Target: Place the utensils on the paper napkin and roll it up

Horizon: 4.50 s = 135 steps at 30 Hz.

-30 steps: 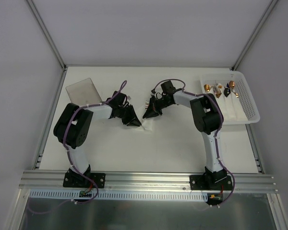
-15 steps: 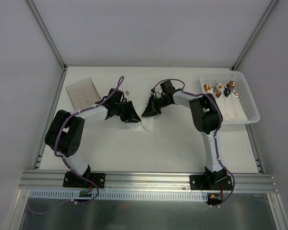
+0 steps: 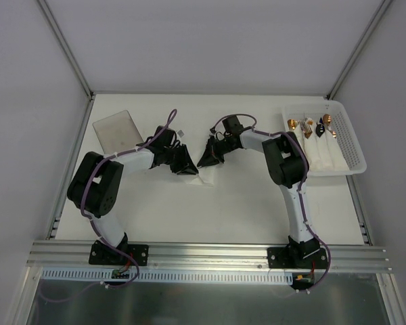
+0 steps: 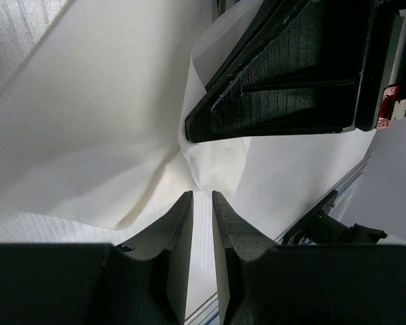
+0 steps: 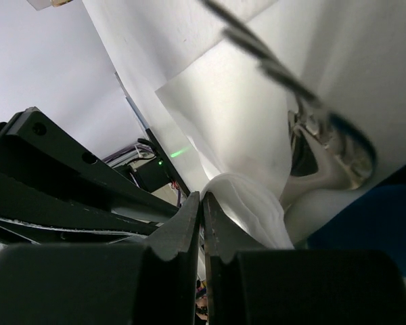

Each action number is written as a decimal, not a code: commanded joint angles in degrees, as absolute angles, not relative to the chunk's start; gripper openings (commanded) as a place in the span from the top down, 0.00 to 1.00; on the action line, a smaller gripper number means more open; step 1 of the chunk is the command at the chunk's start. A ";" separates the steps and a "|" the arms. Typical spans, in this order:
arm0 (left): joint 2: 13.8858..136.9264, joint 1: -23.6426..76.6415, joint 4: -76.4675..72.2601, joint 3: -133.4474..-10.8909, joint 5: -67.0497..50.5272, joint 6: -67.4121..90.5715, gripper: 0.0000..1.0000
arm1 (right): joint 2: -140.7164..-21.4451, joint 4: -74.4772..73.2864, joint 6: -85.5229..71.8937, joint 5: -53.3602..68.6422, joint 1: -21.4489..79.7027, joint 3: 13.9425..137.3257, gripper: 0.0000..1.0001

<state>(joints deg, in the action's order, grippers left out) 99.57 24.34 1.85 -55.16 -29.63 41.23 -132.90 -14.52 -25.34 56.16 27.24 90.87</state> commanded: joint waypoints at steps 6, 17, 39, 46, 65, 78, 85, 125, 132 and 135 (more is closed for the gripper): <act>101.16 24.61 -1.76 -57.92 -31.81 40.60 0.84 | -134.21 -13.97 -26.54 56.34 28.04 93.52 0.92; 103.71 24.79 -2.81 -59.33 -31.55 40.69 0.86 | -134.65 -13.89 -26.72 56.25 28.30 93.52 0.91; 109.60 25.31 1.48 -58.10 -27.86 45.26 0.92 | -131.93 -13.27 -29.00 56.51 27.78 95.53 0.59; 108.81 25.05 4.92 -58.09 -26.28 43.95 0.93 | -127.71 -13.36 -27.08 57.04 24.61 96.42 0.64; 107.84 24.52 6.94 -58.89 -26.37 42.45 0.93 | -122.79 -36.82 9.13 31.74 29.88 102.56 0.94; 107.23 24.35 7.29 -59.15 -26.02 41.48 0.93 | -127.70 -40.25 12.57 21.98 34.89 105.55 0.97; 106.53 24.35 7.47 -59.15 -26.19 40.87 0.93 | -132.01 -40.25 10.55 20.48 35.07 107.05 0.99; 110.83 27.07 8.69 -60.29 -27.16 41.49 0.89 | -134.12 -43.77 1.59 22.50 34.02 105.03 1.00; 111.36 27.16 14.40 -61.17 -25.05 39.55 0.90 | -133.33 -44.21 1.32 23.29 32.44 105.47 0.98; 110.92 27.07 16.42 -60.82 -24.17 38.06 0.90 | -132.45 -44.03 1.49 26.53 31.03 106.00 0.93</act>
<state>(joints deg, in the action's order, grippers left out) 109.51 26.96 7.55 -61.54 -29.19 41.06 -132.84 -41.06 1.28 25.69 33.06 106.06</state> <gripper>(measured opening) 0.103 0.059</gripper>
